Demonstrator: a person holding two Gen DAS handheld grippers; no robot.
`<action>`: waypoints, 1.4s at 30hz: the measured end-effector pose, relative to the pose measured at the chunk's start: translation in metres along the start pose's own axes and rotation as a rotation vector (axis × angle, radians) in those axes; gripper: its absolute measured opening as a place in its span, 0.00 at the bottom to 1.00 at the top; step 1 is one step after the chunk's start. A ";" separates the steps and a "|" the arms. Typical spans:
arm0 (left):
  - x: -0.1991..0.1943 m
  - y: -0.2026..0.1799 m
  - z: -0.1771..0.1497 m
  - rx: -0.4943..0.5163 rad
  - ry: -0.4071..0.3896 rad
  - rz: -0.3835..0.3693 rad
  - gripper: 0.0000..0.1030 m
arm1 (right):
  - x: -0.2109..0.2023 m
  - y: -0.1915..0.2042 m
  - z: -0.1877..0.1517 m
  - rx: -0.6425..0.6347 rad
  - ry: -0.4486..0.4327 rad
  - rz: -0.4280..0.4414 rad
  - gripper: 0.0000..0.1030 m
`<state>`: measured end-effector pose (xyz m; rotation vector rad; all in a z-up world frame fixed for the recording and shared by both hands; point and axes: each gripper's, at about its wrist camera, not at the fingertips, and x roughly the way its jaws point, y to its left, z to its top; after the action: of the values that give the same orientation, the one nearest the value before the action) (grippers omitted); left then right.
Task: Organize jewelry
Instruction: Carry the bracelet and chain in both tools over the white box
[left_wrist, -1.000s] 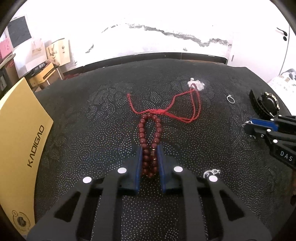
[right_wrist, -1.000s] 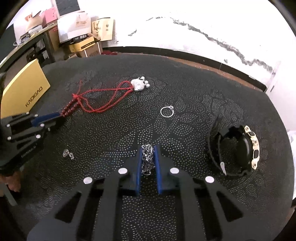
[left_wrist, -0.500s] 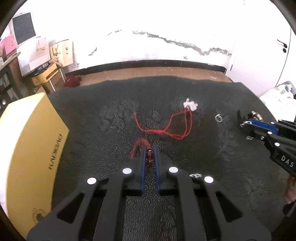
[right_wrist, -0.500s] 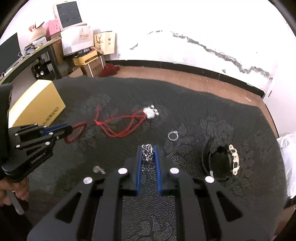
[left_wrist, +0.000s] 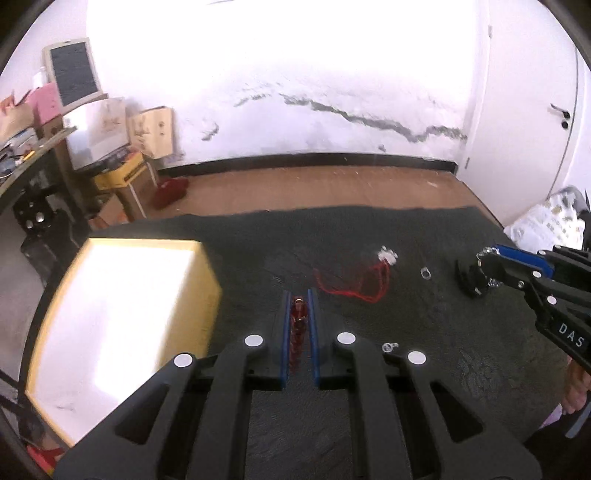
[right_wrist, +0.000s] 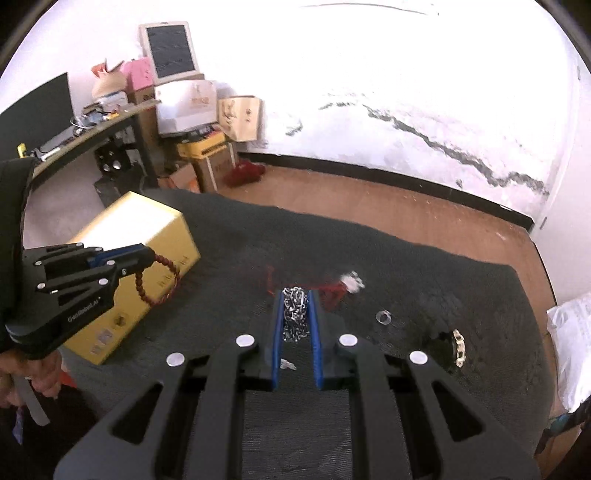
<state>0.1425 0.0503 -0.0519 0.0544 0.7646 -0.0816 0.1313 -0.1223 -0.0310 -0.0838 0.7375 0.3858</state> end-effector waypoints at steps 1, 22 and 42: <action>-0.012 0.009 0.003 -0.005 -0.006 0.007 0.08 | -0.007 0.010 0.007 -0.013 -0.008 0.013 0.13; -0.124 0.195 -0.005 -0.153 -0.011 0.208 0.08 | -0.010 0.232 0.108 -0.232 0.013 0.268 0.13; -0.011 0.271 -0.086 -0.257 0.176 0.220 0.08 | 0.156 0.300 0.080 -0.371 0.252 0.227 0.13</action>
<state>0.1010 0.3278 -0.1008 -0.0995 0.9350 0.2338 0.1762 0.2211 -0.0580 -0.4062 0.9206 0.7360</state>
